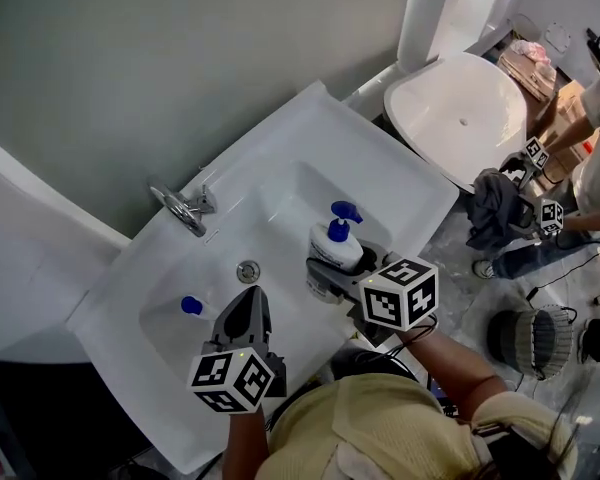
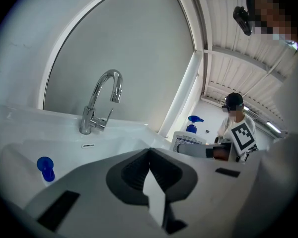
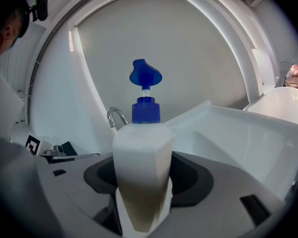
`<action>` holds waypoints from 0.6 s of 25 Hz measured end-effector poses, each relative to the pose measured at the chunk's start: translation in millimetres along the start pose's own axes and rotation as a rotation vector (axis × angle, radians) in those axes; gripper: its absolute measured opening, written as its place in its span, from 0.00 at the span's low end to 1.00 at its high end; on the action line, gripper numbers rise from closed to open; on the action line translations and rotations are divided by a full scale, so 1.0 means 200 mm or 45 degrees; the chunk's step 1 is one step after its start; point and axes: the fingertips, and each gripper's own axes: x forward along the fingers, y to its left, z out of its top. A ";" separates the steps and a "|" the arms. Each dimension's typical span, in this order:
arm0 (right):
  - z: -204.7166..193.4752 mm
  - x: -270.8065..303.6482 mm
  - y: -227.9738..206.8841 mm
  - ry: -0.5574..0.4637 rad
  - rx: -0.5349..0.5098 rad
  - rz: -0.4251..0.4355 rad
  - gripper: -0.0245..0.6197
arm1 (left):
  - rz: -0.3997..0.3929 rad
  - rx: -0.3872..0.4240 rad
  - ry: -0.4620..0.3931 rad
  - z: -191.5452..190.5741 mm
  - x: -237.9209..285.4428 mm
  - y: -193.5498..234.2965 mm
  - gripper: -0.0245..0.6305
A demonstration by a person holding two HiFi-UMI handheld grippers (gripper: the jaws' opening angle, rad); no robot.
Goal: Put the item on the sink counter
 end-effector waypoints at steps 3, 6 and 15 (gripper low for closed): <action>0.04 0.03 -0.04 0.020 -0.012 0.034 0.47 | 0.032 0.000 -0.008 0.02 0.04 -0.03 0.09; 0.08 0.07 -0.07 0.028 -0.028 0.068 0.47 | 0.060 0.005 -0.027 0.04 0.07 -0.05 0.09; 0.23 0.18 -0.19 0.058 -0.111 0.118 0.47 | 0.144 -0.028 -0.083 0.10 0.17 -0.05 0.09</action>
